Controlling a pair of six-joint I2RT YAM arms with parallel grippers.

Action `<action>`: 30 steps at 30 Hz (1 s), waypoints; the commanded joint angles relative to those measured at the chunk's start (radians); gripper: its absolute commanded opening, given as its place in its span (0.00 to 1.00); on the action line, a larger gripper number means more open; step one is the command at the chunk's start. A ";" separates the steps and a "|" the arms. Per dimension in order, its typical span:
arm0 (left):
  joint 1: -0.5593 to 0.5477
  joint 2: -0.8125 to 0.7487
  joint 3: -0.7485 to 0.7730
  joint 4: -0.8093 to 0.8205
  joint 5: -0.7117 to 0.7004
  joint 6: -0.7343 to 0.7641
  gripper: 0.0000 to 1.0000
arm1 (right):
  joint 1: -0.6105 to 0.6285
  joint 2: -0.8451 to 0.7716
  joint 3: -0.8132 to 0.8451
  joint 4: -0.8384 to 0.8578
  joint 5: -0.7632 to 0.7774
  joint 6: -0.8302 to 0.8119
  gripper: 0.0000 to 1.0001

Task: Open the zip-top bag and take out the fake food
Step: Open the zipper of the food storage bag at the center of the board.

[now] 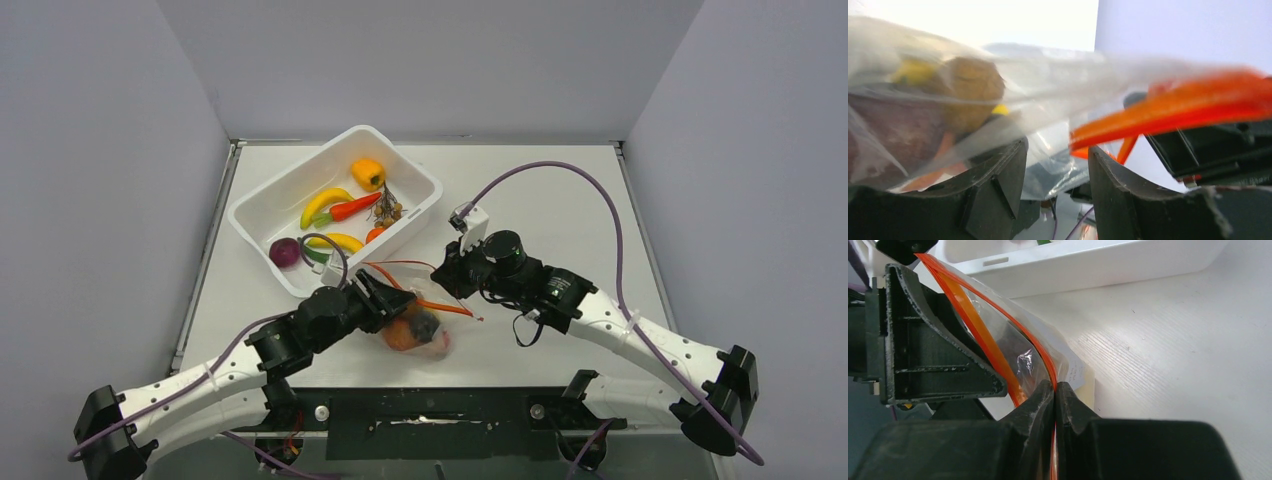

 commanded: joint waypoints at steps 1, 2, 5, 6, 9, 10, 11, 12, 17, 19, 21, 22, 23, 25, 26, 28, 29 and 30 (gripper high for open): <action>-0.004 0.013 0.015 0.129 -0.125 -0.064 0.47 | 0.000 -0.042 0.002 0.042 0.023 0.012 0.00; -0.005 0.024 0.016 0.142 -0.122 -0.063 0.47 | 0.000 -0.042 0.001 0.042 0.023 0.012 0.00; -0.005 0.046 0.010 0.192 -0.115 -0.063 0.45 | 0.001 -0.042 -0.001 0.044 0.019 0.016 0.00; -0.005 0.051 0.005 0.210 -0.113 -0.066 0.45 | 0.000 -0.042 -0.001 0.046 0.016 0.016 0.00; -0.005 0.067 0.003 0.246 -0.106 -0.066 0.41 | 0.001 -0.042 -0.005 0.053 0.009 0.013 0.00; -0.005 0.073 0.006 0.247 -0.103 -0.064 0.38 | 0.001 -0.042 -0.005 0.053 0.009 0.013 0.00; -0.005 0.080 0.009 0.248 -0.101 -0.062 0.36 | 0.001 -0.043 -0.005 0.052 0.009 0.013 0.00; -0.005 0.083 0.011 0.248 -0.096 -0.060 0.33 | 0.000 -0.043 -0.005 0.052 0.010 0.013 0.00; -0.005 0.087 0.014 0.245 -0.082 -0.048 0.13 | 0.000 -0.047 -0.012 0.068 0.017 -0.002 0.05; -0.005 0.087 0.016 0.238 -0.075 -0.043 0.07 | 0.002 -0.045 -0.014 0.079 0.016 -0.019 0.10; -0.005 0.086 0.016 0.235 -0.067 -0.040 0.04 | 0.001 -0.039 -0.003 0.076 0.022 -0.036 0.14; -0.005 0.087 0.017 0.235 -0.063 -0.038 0.04 | 0.001 -0.031 0.005 0.073 0.021 -0.045 0.16; -0.005 0.087 0.018 0.235 -0.061 -0.036 0.03 | 0.001 -0.024 0.015 0.066 0.021 -0.056 0.19; -0.005 0.088 0.016 0.239 -0.056 -0.033 0.03 | 0.002 -0.007 0.032 0.054 0.021 -0.069 0.26; -0.005 0.089 0.016 0.240 -0.054 -0.033 0.02 | 0.003 0.003 0.039 0.054 0.021 -0.072 0.27; -0.005 0.090 0.015 0.245 -0.051 -0.033 0.02 | 0.005 0.022 0.046 0.060 0.012 -0.073 0.29; -0.005 0.092 0.013 0.249 -0.049 -0.033 0.02 | 0.007 0.034 0.052 0.061 0.009 -0.073 0.30; -0.005 0.092 0.012 0.250 -0.049 -0.033 0.02 | 0.009 0.044 0.058 0.060 0.009 -0.073 0.30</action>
